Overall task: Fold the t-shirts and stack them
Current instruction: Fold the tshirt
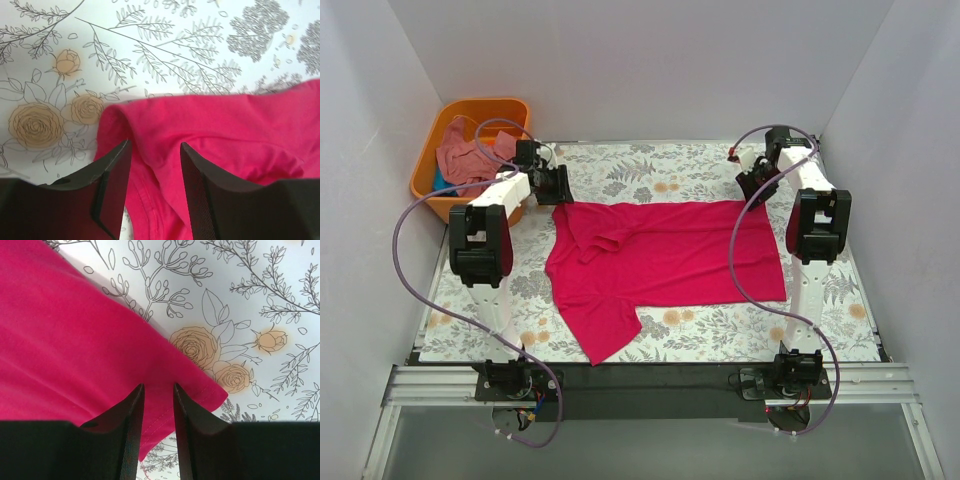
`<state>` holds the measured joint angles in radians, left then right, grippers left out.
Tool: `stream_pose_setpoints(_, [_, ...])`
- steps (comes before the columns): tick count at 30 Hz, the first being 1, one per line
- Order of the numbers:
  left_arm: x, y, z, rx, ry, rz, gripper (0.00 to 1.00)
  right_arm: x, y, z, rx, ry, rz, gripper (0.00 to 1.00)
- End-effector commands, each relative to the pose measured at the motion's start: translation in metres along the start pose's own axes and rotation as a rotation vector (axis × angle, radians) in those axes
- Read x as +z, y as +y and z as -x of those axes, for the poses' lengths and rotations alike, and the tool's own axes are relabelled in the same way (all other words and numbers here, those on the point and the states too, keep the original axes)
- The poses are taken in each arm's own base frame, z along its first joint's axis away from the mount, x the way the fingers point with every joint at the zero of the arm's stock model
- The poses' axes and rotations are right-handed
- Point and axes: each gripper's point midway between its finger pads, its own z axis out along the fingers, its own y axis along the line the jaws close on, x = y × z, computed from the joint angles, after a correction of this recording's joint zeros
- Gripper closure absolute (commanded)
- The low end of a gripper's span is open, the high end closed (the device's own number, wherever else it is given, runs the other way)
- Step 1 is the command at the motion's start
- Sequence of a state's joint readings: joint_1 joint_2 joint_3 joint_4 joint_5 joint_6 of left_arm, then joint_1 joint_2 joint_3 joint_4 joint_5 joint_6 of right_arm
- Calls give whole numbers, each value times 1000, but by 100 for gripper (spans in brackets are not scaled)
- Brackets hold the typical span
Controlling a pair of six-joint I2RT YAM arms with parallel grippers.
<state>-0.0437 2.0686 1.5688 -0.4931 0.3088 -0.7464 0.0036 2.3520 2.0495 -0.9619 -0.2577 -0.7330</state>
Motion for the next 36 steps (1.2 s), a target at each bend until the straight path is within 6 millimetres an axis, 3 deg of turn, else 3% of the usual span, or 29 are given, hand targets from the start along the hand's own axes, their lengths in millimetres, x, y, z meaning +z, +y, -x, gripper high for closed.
stream_pose_setpoints(1, [4, 1, 25, -6, -66, 33, 57, -11, -15, 18, 21, -60, -63, 65])
stream_pose_setpoints(7, [21, 3, 13, 2, -32, 63, 57, 12, -24, -5, 35, 13, -102, 66])
stream_pose_setpoints(10, [30, 16, 7, -7, -21, 124, 57, 21, -27, -18, 39, 56, -125, 66])
stream_pose_setpoints(15, [31, 40, 9, -2, -34, 254, 57, 21, -44, -38, 61, 115, -202, 66])
stream_pose_setpoints(19, [36, 38, 20, 20, -54, 250, 56, 17, -60, -49, 94, 123, -243, 66])
stream_pose_setpoints(24, [52, 20, 31, 56, -65, 209, 56, 19, -63, -37, 109, 75, -234, 62])
stream_pose_setpoints(27, [57, 20, 46, 66, -93, 217, 56, 16, -65, -21, 101, 33, -235, 59])
stream_pose_setpoints(28, [57, 17, 50, 81, -98, 203, 56, 13, -65, -18, 95, 24, -237, 54])
stream_pose_setpoints(31, [42, -1, 78, 121, -159, 139, 55, -5, -62, -5, 74, -20, -241, 44])
stream_pose_setpoints(32, [28, -17, 93, 147, -195, 79, 53, -22, -61, 4, 62, -51, -259, 41])
stream_pose_setpoints(33, [19, -27, 100, 165, -215, 52, 51, -28, -55, 6, 57, -65, -242, 39])
stream_pose_setpoints(34, [10, -37, 108, 194, -235, 21, 50, -49, -51, 17, 33, -103, -259, 32])
stream_pose_setpoints(36, [-23, -62, 128, 234, -296, -44, 49, -66, -41, 24, 19, -146, -246, 27])
